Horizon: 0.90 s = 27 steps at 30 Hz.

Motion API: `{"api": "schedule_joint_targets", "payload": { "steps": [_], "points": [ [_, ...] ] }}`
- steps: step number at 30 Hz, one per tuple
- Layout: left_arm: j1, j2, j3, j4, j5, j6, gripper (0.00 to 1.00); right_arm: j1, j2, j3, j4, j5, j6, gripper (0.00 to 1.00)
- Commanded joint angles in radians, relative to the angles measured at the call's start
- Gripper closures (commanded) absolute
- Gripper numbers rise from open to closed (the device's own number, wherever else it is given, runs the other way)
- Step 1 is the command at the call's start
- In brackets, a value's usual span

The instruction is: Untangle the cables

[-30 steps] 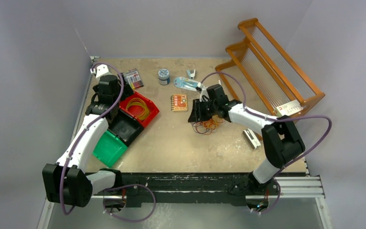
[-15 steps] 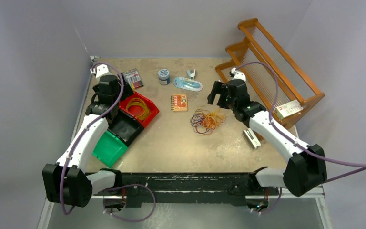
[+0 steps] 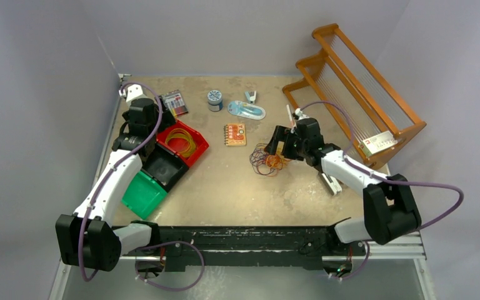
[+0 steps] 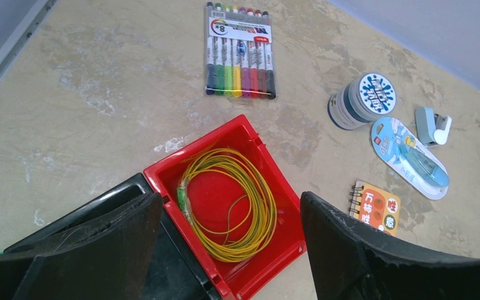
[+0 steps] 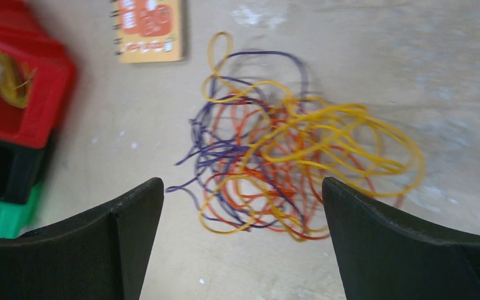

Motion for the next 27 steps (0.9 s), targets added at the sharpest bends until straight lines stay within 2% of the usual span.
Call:
{"api": "schedule_joint_targets", "payload": {
  "steps": [1,7,10,15,21,27],
  "points": [
    [0.007,0.007,0.035,0.050,0.054,0.017,0.20,0.038,0.018,-0.004,0.192,-0.199,0.020,0.02],
    [-0.049,0.040,0.058,0.028,0.049,0.037,0.21,0.134,0.078,0.037,0.256,-0.237,0.063,0.03],
    [-0.094,0.050,0.059,0.020,0.025,0.014,0.22,0.151,0.076,0.059,0.236,-0.221,0.053,0.04],
    [-0.144,0.052,0.054,0.006,-0.011,-0.040,0.23,0.151,-0.003,0.109,0.091,0.006,-0.040,0.04],
    [-0.171,0.067,0.062,-0.001,-0.041,-0.062,0.23,0.149,-0.046,0.189,-0.079,0.154,-0.165,0.02],
    [-0.174,0.088,0.083,0.007,-0.002,-0.044,0.24,0.138,-0.045,0.203,-0.133,0.260,-0.156,0.07]
  ]
}}
